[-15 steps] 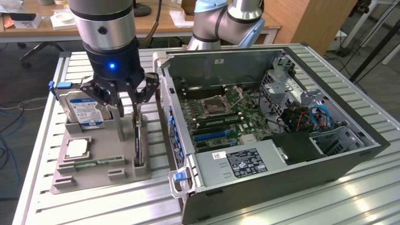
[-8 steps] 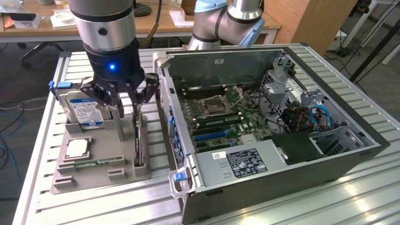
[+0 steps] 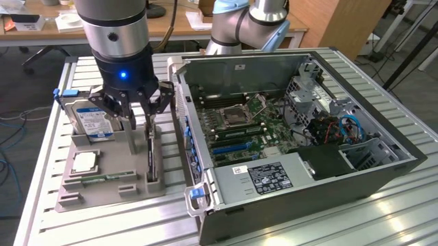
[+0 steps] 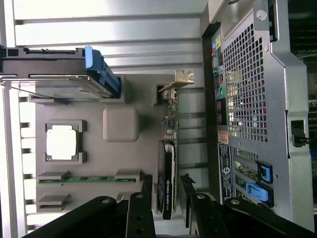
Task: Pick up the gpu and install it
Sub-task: 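Pick up the gpu and move the gpu toward the slot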
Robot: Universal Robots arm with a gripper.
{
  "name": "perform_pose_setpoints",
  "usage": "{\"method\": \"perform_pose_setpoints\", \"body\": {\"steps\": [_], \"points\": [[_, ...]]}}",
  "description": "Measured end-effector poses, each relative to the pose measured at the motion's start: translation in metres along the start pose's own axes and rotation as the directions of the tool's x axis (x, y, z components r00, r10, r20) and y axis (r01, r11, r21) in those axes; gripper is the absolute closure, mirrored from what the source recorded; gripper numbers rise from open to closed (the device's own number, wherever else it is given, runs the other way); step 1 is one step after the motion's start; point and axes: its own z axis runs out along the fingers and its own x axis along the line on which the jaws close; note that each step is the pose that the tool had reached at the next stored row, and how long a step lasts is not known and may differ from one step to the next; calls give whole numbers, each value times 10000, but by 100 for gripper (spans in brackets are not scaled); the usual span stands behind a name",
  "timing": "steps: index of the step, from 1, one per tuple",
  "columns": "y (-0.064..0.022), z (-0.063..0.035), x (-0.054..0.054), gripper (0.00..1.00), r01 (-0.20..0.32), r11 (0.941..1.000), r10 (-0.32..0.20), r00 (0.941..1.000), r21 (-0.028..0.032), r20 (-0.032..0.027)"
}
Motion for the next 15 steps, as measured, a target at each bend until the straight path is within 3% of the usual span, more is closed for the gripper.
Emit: {"method": "perform_pose_setpoints", "body": {"steps": [15], "points": [[-4,57,1,64,1,10000,-1,10000,3,0]]}}
